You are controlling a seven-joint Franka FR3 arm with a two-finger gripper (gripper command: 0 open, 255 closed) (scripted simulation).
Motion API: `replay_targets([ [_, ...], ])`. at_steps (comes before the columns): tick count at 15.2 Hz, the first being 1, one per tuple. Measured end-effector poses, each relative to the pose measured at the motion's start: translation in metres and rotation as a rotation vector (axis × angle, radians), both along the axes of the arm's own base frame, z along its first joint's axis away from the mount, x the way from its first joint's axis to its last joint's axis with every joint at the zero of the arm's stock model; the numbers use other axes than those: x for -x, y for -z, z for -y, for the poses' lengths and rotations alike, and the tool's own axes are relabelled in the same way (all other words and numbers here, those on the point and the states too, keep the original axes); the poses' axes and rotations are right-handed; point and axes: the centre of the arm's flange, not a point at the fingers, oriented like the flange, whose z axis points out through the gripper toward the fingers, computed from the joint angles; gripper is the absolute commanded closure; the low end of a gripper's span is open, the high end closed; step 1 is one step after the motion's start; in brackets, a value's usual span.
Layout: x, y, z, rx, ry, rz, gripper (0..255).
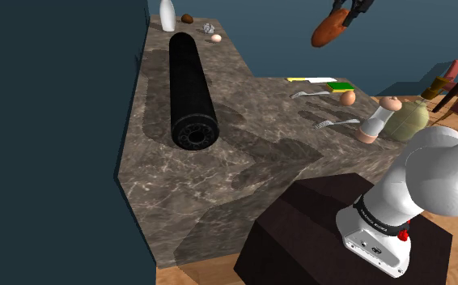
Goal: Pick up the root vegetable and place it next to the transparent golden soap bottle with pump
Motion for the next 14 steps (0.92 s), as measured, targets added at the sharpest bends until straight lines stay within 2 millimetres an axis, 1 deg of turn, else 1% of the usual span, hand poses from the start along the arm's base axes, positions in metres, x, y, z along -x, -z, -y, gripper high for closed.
replay_targets([
  [2,0.012,0.0,0.023,0.0,0.0,0.0,255],
  [3,0.018,0.004,0.032,0.0,0.0,0.0,255],
  [5,0.033,0.0,0.056,0.0,0.0,0.0,255],
  [9,0.06,0.003,0.103,0.0,0.0,0.0,255],
  [11,0.07,0.0,0.125,0.0,0.0,0.0,255],
  [13,0.086,0.0,0.148,0.0,0.0,0.0,255],
  [14,0.093,-0.004,0.159,0.0,0.0,0.0,255],
])
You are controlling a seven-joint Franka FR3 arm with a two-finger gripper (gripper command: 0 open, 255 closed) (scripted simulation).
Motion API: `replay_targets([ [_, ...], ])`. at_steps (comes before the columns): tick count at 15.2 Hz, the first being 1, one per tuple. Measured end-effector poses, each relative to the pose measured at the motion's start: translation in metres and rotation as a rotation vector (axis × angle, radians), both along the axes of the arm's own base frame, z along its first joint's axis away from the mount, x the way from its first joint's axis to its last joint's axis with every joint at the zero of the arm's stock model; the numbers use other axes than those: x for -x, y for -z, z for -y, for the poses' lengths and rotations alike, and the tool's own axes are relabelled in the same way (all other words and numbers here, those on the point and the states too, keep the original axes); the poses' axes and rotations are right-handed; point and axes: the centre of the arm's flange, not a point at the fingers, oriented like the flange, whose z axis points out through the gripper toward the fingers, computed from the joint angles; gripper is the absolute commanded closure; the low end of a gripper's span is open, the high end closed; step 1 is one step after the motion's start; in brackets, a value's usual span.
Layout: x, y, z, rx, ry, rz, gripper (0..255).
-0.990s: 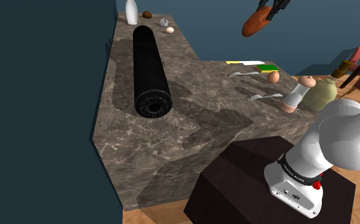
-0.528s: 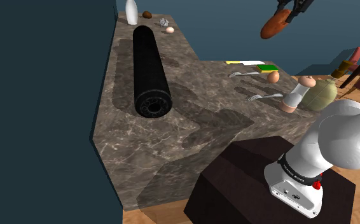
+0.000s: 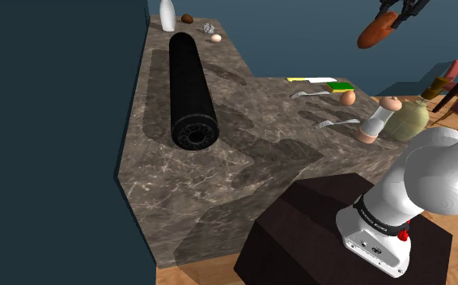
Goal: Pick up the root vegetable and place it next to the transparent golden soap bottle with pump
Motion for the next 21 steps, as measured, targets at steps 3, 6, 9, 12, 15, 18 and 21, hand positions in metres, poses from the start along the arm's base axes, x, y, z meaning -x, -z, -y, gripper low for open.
replay_targets([
  [3,0.019,0.003,0.032,0.0,0.0,0.0,255],
  [6,0.038,0.004,0.069,-0.001,0.001,0.0,255],
  [9,0.05,0.012,0.087,0.0,-0.001,0.0,255],
  [12,0.051,0.027,0.089,0.0,-0.002,0.0,255],
  [15,0.051,0.042,0.09,0.0,-0.002,-0.001,255],
  [18,0.052,0.057,0.089,0.0,-0.002,-0.001,255],
  [21,0.053,0.074,0.089,0.0,-0.002,0.0,255],
])
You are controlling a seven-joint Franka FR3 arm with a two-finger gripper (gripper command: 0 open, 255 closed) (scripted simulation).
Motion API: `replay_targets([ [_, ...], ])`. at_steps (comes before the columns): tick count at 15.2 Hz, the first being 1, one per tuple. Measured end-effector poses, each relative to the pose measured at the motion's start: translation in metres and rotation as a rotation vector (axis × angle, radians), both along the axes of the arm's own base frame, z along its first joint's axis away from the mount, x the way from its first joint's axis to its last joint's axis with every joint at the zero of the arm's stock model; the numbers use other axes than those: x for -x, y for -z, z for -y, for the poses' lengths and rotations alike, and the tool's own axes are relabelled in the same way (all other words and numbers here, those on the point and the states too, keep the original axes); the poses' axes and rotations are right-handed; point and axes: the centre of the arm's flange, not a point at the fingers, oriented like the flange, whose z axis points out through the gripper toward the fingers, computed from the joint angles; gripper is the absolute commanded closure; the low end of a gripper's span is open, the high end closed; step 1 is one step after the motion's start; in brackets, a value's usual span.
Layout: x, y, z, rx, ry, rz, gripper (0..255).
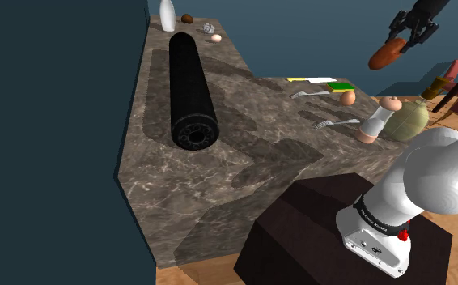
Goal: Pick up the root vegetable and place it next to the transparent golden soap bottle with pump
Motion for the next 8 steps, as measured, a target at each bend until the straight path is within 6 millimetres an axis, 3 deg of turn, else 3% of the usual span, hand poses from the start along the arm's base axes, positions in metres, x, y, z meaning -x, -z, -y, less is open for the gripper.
replay_targets([
  [8,-0.001,0.041,0.0,0.0,0.0,0.0,255],
])
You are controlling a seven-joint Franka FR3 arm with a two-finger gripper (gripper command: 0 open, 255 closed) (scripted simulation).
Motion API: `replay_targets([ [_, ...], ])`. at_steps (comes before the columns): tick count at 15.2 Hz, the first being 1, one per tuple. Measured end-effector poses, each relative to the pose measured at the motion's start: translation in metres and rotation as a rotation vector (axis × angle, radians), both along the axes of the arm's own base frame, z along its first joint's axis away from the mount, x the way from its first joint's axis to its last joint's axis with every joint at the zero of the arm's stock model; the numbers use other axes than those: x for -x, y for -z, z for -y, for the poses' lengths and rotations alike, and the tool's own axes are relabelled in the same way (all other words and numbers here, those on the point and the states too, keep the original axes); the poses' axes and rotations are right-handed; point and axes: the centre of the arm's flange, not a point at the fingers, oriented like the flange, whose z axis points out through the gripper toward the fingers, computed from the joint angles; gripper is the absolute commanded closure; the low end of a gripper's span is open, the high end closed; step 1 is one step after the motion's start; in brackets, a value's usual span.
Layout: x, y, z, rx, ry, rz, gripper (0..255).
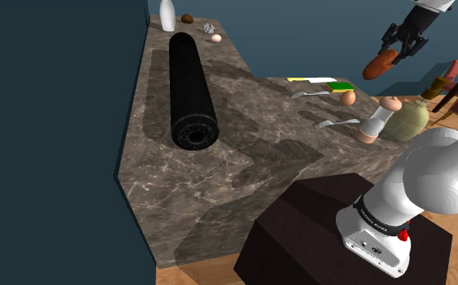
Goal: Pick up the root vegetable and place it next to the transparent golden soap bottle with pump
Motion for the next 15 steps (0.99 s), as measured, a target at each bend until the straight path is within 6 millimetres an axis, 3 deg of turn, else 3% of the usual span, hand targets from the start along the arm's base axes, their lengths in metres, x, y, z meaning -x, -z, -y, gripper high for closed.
replay_targets([
  [15,-0.001,0.079,0.0,0.0,0.0,0.0,255],
])
